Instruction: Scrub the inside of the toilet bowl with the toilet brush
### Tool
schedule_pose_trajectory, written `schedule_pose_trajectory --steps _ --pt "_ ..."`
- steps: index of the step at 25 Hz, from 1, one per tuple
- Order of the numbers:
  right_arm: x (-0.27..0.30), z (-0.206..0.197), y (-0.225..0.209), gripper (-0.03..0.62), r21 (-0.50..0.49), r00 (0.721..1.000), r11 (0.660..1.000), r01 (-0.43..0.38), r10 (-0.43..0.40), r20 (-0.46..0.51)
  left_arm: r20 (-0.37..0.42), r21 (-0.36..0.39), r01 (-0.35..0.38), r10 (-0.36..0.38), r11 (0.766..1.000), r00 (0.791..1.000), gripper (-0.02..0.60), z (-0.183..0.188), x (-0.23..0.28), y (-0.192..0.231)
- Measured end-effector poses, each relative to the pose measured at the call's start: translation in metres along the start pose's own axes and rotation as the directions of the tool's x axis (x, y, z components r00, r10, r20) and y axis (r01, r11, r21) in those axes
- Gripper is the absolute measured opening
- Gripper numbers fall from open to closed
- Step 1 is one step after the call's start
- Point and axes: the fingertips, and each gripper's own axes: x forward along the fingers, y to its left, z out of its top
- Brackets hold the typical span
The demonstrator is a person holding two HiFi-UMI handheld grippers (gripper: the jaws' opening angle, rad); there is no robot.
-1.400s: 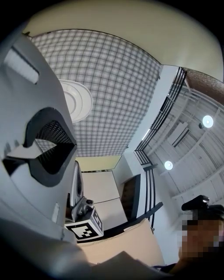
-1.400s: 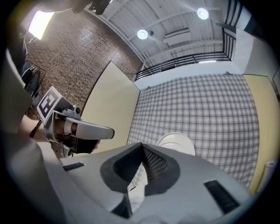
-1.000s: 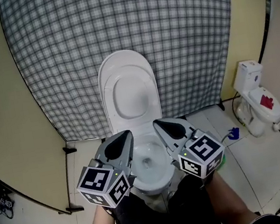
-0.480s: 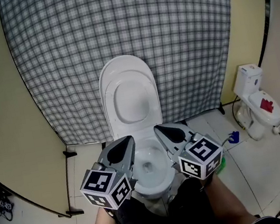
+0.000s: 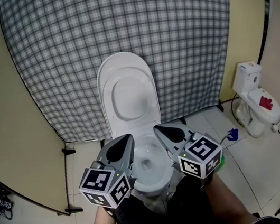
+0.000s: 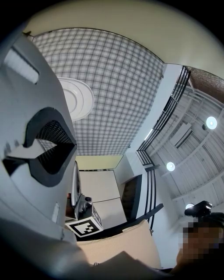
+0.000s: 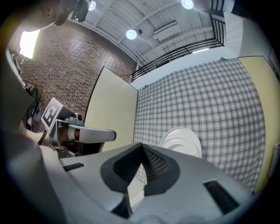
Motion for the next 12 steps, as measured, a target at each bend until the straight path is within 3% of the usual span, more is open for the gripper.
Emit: schedule_pose_trajectory --steps 12 --pt "-0.006 -0.013 0.002 0.008 0.006 1.0 1.0 -0.008 0.008 -0.022 -0.018 0.006 -0.012 0.012 1.0 1.0 0.009 -0.011 0.0 -0.002"
